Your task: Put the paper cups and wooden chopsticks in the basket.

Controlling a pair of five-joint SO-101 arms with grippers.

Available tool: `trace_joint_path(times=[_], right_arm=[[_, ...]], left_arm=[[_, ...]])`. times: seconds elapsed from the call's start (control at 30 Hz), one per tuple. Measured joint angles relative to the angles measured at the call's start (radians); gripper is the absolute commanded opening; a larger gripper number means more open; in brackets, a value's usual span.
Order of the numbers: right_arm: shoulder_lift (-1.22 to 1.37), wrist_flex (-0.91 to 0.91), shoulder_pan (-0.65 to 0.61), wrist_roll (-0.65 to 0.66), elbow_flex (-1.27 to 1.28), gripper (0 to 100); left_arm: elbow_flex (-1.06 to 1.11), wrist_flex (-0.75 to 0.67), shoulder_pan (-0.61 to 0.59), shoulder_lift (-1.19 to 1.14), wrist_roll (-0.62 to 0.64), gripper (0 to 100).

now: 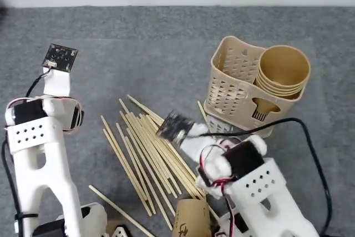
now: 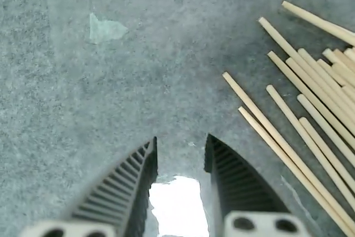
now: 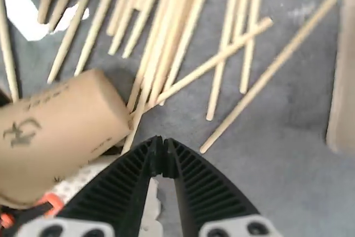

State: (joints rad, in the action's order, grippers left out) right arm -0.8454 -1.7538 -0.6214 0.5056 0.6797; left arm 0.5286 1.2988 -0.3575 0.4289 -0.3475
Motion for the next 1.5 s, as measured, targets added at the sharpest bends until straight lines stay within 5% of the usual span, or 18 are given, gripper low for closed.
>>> trace_joint_path(times=[0.27, 0.8, 1.17, 1.5], right_arm=[[0.000, 0.000, -0.107, 0.132, 0.035, 0.8], [0.000, 0.133, -0.411, 0.014, 0.172, 0.9], [0.209, 0.347, -0.400, 0.009, 0.233, 0.8], [0.474, 0.634, -0.112, 0.144, 0.255, 0.8]], left_arm=[[0.000, -0.054, -0.048, 0.000, 0.002, 14], [0.000, -0.074, -0.063, 0.000, 0.000, 14], [0.000, -0.074, -0.063, 0.000, 0.000, 14], [0.000, -0.074, -0.063, 0.000, 0.000, 14]])
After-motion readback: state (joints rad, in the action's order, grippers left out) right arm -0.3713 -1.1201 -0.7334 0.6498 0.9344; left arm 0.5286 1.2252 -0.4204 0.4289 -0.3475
